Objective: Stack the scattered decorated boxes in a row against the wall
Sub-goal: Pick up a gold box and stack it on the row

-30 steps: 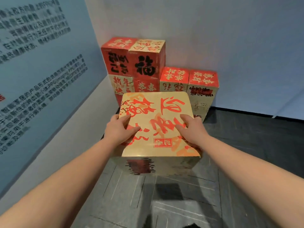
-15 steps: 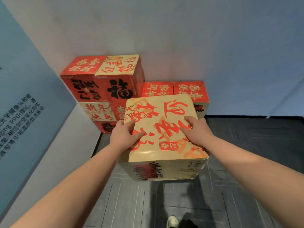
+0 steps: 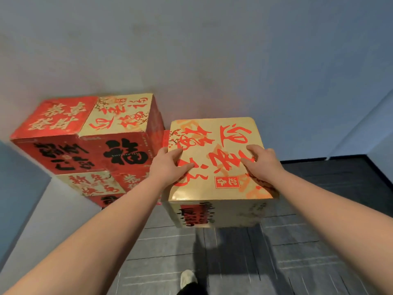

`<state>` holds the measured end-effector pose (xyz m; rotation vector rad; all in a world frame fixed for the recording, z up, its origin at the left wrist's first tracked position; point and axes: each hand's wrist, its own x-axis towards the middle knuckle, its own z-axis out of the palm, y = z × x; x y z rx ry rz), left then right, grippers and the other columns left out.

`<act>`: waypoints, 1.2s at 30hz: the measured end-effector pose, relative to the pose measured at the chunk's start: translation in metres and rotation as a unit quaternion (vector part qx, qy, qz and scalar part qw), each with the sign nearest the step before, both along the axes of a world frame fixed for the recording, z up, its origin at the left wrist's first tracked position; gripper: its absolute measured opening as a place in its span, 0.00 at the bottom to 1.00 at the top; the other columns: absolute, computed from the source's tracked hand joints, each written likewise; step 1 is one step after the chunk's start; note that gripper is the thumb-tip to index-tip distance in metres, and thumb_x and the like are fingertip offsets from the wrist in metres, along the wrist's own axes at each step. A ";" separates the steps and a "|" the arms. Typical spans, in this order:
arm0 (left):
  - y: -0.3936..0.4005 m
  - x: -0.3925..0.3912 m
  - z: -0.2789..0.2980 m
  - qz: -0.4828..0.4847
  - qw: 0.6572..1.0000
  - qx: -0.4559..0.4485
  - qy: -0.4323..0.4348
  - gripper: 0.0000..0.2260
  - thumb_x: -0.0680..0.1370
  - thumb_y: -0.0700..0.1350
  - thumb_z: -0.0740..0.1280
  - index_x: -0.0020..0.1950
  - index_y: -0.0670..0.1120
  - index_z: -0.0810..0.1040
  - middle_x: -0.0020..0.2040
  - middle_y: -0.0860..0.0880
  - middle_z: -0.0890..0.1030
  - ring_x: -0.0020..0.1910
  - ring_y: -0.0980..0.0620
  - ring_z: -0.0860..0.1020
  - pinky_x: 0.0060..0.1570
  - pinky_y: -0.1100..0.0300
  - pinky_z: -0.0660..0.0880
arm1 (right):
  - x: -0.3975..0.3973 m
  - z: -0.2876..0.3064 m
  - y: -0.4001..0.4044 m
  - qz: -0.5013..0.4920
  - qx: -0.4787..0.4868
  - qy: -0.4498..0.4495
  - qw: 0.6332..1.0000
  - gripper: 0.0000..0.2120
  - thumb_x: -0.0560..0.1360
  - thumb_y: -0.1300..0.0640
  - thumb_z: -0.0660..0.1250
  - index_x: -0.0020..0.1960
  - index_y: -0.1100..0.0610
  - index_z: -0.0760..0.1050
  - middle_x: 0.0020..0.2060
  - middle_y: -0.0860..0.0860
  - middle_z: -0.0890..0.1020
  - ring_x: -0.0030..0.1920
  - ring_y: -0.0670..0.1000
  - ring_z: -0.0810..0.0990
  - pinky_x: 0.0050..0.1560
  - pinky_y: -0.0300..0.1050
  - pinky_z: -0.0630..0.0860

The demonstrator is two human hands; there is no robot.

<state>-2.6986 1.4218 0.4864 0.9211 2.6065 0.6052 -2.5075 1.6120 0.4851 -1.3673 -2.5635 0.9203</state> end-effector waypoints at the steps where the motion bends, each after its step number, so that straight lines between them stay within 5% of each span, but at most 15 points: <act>1: 0.013 -0.013 0.001 -0.012 1.000 0.002 0.004 0.34 0.70 0.67 0.67 0.73 0.56 0.66 0.73 0.47 0.63 0.71 0.46 0.65 0.67 0.47 0.67 | -0.008 0.001 0.008 -0.016 -0.002 0.005 1.000 0.26 0.78 0.43 0.62 0.73 0.48 0.64 0.65 0.57 0.68 0.62 0.57 0.73 0.61 0.50 0.72; 14: 0.138 -0.147 0.012 -0.075 0.997 0.016 -0.007 0.33 0.72 0.63 0.67 0.74 0.53 0.66 0.72 0.47 0.65 0.69 0.47 0.67 0.65 0.50 0.68 | -0.128 -0.001 0.116 -0.069 0.001 0.025 0.997 0.27 0.78 0.43 0.63 0.74 0.49 0.63 0.67 0.56 0.69 0.63 0.57 0.75 0.60 0.49 0.73; 25: 0.219 -0.218 -0.015 -0.020 1.000 0.000 -0.024 0.32 0.72 0.61 0.69 0.73 0.52 0.66 0.72 0.48 0.65 0.69 0.47 0.67 0.64 0.50 0.69 | -0.217 -0.035 0.210 -0.041 -0.006 0.009 0.999 0.26 0.78 0.44 0.62 0.74 0.47 0.63 0.66 0.57 0.67 0.61 0.57 0.75 0.55 0.45 0.72; 36: 0.244 -0.245 -0.040 0.019 0.999 -0.011 -0.031 0.31 0.73 0.59 0.69 0.73 0.51 0.66 0.73 0.48 0.64 0.70 0.47 0.66 0.65 0.49 0.68 | -0.257 -0.060 0.242 -0.007 -0.024 0.005 1.000 0.26 0.78 0.45 0.63 0.74 0.47 0.63 0.65 0.58 0.67 0.63 0.59 0.74 0.62 0.50 0.72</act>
